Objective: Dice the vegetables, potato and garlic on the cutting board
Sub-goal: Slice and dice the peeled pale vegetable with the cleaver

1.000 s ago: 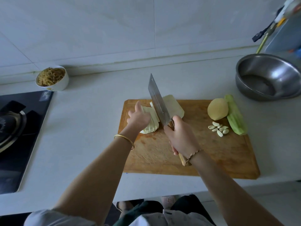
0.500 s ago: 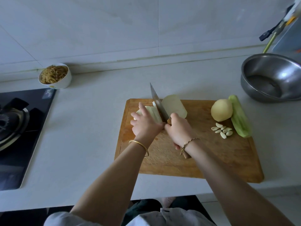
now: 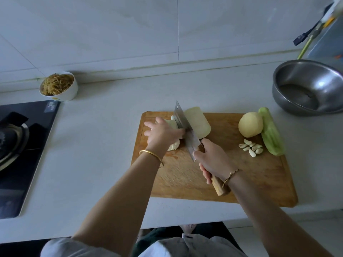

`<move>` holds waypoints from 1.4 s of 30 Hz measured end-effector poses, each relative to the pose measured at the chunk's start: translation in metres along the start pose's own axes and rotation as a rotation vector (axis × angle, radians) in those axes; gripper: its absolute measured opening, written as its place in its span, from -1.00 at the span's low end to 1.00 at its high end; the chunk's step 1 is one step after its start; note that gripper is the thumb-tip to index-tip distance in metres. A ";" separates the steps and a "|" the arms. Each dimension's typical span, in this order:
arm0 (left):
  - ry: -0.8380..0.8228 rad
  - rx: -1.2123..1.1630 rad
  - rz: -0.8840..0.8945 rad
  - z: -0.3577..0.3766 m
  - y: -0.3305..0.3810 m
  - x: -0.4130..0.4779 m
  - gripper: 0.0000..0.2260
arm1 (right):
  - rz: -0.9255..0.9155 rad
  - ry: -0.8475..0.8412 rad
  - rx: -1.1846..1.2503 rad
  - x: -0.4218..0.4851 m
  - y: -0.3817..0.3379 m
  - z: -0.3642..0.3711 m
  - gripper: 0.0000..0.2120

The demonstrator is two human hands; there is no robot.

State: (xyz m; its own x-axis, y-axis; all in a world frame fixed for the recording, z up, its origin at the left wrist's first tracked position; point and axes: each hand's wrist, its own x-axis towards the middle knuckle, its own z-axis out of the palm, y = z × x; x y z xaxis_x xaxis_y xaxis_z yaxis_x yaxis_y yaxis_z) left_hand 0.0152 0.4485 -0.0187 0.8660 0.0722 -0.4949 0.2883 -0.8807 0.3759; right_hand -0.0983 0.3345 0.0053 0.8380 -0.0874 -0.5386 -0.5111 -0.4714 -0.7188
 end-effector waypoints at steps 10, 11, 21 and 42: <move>0.001 0.309 0.030 0.003 0.020 0.005 -0.23 | 0.029 0.025 0.085 -0.003 0.000 -0.012 -0.84; 0.002 0.310 0.027 0.005 0.021 0.006 -0.25 | 0.020 0.036 0.093 -0.005 0.000 -0.013 -0.84; 0.125 0.315 0.062 0.020 0.014 0.005 -0.21 | -0.016 0.052 -0.114 -0.014 -0.002 -0.023 -0.91; 0.093 0.272 0.044 0.022 0.009 0.012 -0.16 | -0.021 0.108 -0.231 -0.011 -0.014 -0.011 -0.92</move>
State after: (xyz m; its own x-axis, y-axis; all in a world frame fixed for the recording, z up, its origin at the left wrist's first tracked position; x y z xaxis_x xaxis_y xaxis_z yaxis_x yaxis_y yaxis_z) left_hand 0.0191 0.4309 -0.0386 0.9126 0.0626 -0.4040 0.1402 -0.9762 0.1655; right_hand -0.0985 0.3319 0.0261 0.8700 -0.1630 -0.4652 -0.4464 -0.6609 -0.6033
